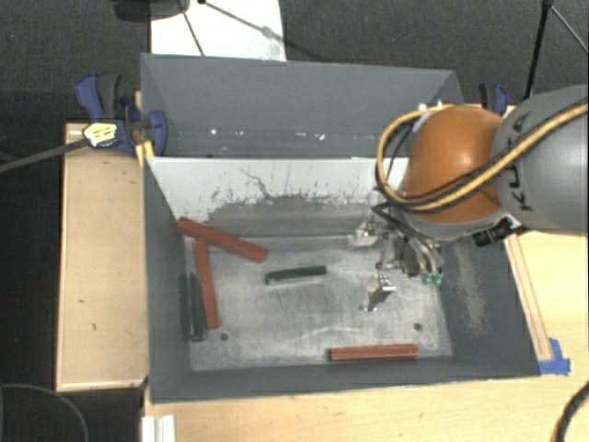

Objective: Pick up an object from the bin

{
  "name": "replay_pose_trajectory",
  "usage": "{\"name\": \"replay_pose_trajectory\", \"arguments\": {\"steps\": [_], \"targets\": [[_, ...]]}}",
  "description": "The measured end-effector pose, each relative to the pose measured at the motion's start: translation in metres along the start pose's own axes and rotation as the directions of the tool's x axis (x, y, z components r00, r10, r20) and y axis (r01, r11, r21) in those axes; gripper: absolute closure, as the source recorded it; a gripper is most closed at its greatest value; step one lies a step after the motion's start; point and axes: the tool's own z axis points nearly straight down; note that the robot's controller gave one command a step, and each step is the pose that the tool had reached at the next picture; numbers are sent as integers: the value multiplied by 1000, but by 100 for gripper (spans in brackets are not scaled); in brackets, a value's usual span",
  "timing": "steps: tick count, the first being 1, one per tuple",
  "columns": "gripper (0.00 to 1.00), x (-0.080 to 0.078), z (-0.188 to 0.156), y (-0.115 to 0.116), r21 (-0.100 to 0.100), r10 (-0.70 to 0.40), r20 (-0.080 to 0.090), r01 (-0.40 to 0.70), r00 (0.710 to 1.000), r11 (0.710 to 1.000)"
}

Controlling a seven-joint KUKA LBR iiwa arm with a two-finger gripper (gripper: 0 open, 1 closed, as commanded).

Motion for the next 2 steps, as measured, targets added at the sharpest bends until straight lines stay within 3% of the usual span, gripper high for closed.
{"name": "replay_pose_trajectory", "arguments": {"steps": [1,2], "targets": [[0,-9,30,31,3,-81,8,81,997,997],[0,-9,45,73,-1,-88,-6,88,996,996]]}}
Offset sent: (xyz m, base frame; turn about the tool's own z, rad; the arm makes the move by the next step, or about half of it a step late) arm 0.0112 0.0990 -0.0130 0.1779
